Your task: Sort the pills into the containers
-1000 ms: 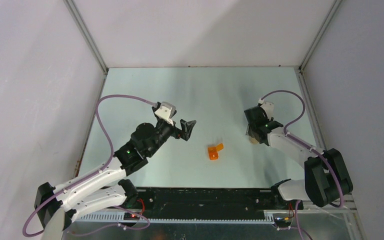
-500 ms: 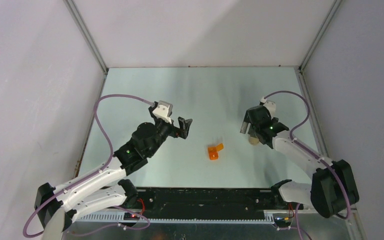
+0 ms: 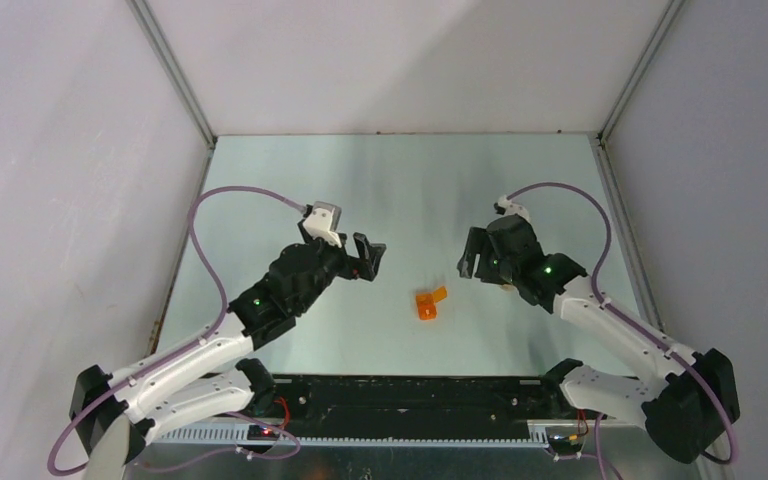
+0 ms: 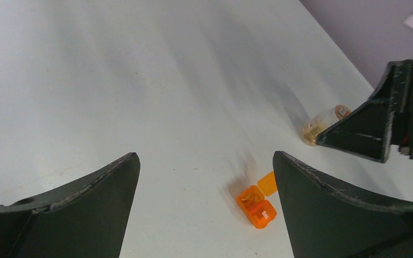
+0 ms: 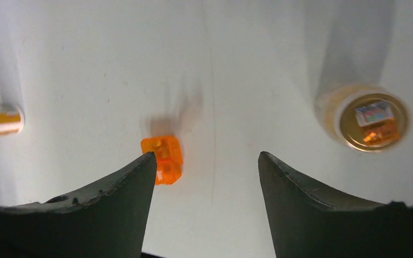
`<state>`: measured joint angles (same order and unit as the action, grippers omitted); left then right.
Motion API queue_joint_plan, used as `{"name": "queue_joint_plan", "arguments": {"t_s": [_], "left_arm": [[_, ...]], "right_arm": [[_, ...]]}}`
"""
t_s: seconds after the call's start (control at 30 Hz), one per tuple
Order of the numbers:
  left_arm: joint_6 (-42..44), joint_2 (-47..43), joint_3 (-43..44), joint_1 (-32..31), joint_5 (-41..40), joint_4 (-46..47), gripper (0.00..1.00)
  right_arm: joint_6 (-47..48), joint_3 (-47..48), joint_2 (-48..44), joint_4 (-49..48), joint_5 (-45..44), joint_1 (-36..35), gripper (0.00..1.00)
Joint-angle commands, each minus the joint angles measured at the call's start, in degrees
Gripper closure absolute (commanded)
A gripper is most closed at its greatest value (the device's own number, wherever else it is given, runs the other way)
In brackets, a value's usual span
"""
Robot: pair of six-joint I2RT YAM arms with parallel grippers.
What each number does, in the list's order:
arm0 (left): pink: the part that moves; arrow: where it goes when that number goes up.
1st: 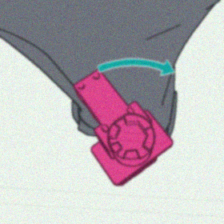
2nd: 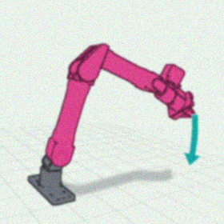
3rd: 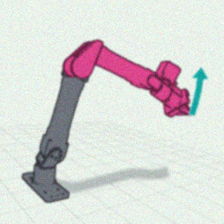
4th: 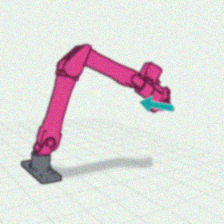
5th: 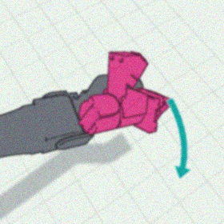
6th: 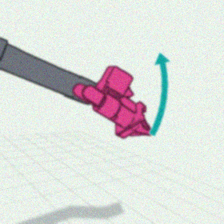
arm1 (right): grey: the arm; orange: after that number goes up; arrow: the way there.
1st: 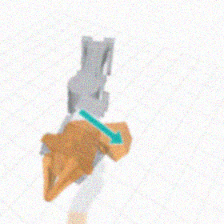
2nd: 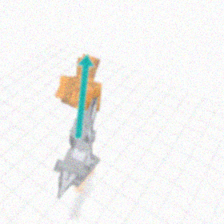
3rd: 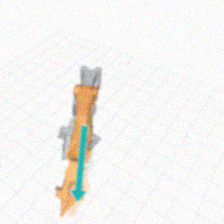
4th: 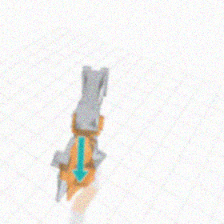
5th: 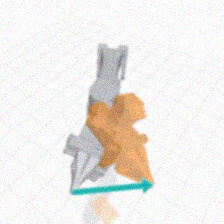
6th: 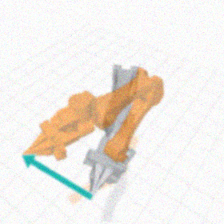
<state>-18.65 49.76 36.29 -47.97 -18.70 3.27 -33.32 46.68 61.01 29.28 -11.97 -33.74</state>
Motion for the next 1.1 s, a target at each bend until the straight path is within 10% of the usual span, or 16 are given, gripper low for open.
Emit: {"name": "queue_joint_plan", "arguments": {"t_s": [0.0,0.33,1.07], "left_arm": [[-5.1,1.76,0.23,0.62,3.8,2.06,0.01],[-5.72,4.89,0.42,0.89,6.29,3.7,0.02],[-5.5,3.94,-0.26,2.68,7.43,3.82,0.02]], "right_arm": [[2.88,1.93,4.05,-2.02,9.79,-0.52,0.28],[6.97,2.59,16.24,-8.37,27.77,1.3,0.4],[0.76,4.48,26.06,-9.58,22.6,-1.45,0.63]]}}
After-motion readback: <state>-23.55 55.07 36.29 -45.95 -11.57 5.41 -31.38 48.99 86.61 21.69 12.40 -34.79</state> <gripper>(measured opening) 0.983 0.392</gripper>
